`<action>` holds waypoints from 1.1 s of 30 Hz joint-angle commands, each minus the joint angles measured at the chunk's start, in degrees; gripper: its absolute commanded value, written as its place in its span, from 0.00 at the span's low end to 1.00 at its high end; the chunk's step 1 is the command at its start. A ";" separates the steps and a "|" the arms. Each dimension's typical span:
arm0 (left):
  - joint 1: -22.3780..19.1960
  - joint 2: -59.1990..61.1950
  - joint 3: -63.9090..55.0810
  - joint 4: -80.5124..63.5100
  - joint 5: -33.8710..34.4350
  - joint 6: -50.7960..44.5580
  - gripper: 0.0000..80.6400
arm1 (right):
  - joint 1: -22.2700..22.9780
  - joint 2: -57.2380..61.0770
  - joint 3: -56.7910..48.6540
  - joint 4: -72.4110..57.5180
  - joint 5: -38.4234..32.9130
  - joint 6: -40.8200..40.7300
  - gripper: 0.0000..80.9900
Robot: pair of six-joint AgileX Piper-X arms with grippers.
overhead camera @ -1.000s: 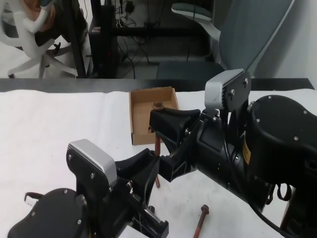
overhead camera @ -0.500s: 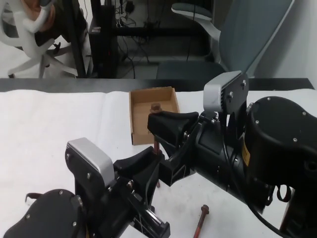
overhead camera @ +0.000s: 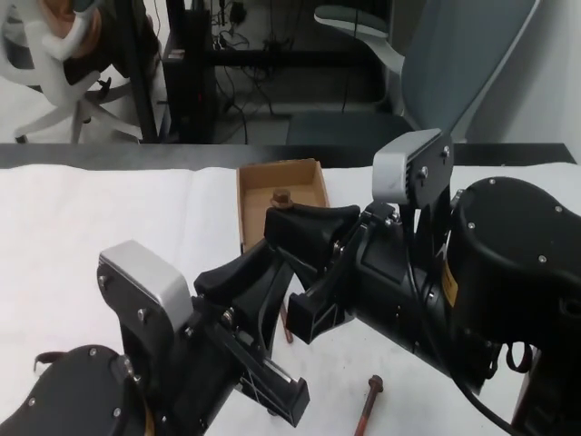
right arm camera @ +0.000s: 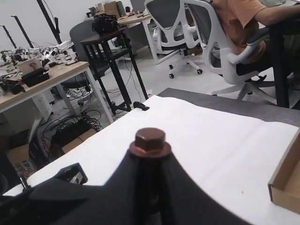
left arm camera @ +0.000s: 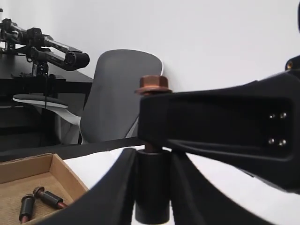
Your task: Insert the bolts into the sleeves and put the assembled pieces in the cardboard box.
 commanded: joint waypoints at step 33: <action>20.61 1.20 -16.39 26.51 7.97 0.91 0.02 | -8.99 -14.34 -8.59 26.56 11.65 -1.70 0.86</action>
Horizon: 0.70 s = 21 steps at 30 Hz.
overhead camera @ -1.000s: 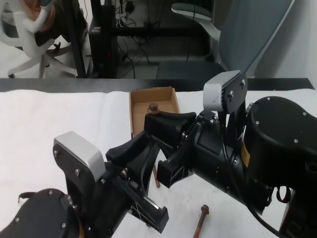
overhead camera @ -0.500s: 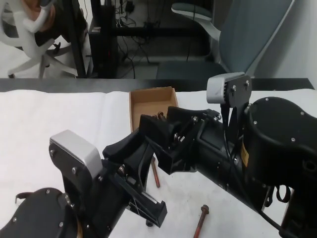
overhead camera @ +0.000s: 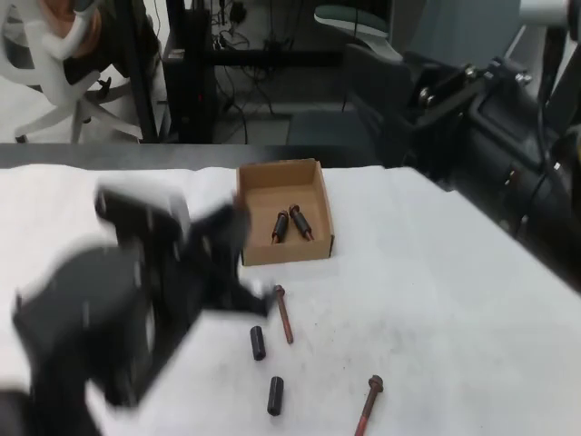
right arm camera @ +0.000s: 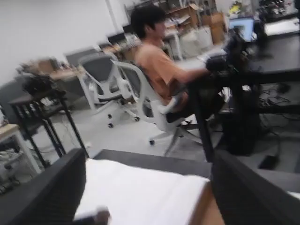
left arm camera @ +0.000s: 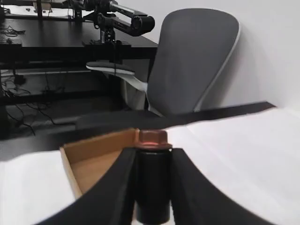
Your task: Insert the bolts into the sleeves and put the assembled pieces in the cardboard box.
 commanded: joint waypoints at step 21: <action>11.55 42.06 -55.65 48.26 10.64 -6.34 0.02 | -2.15 -0.37 -2.20 19.50 -6.03 6.44 0.86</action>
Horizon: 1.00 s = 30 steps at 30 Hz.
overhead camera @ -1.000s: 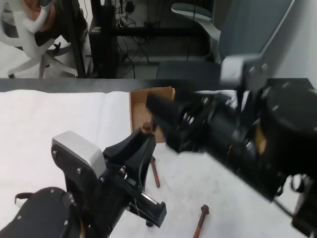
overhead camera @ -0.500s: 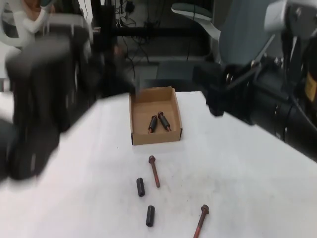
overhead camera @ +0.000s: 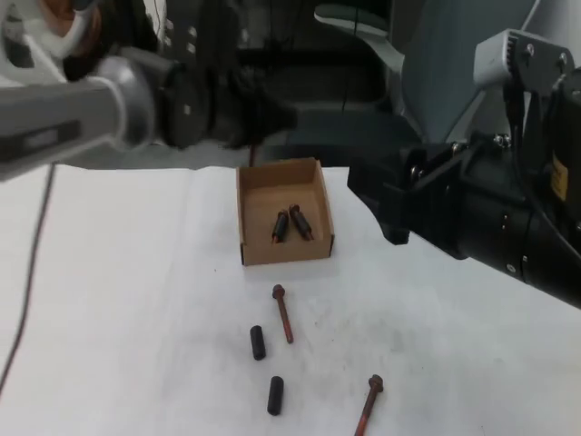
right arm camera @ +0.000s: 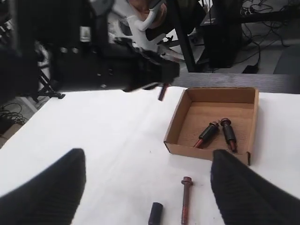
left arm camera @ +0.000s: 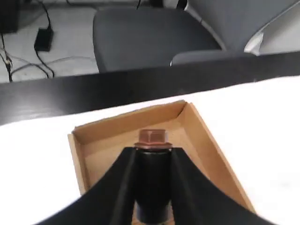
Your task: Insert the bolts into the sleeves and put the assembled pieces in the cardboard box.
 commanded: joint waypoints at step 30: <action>-0.17 -4.37 -9.40 9.86 2.39 6.27 0.87 | 1.79 9.92 -0.68 14.05 -9.85 6.55 0.86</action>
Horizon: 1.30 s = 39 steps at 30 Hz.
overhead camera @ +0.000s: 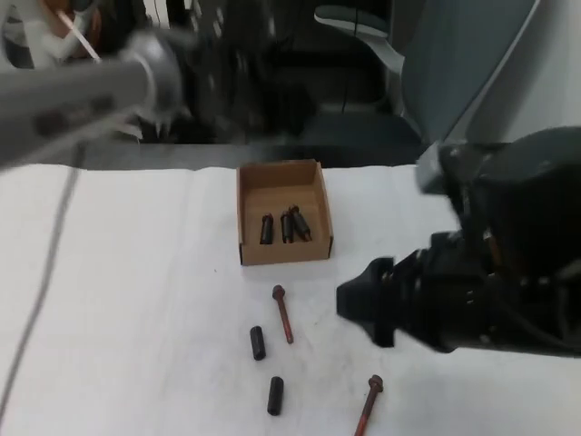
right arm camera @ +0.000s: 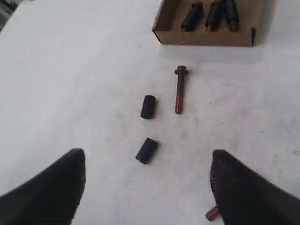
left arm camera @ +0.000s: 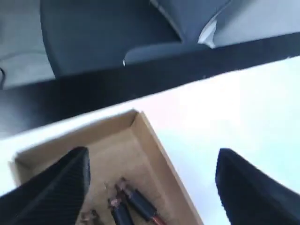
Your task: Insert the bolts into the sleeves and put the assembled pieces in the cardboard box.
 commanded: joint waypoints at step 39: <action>9.38 -46.13 34.70 6.91 -6.79 1.41 0.87 | 7.39 41.97 -20.70 3.86 4.33 11.66 0.77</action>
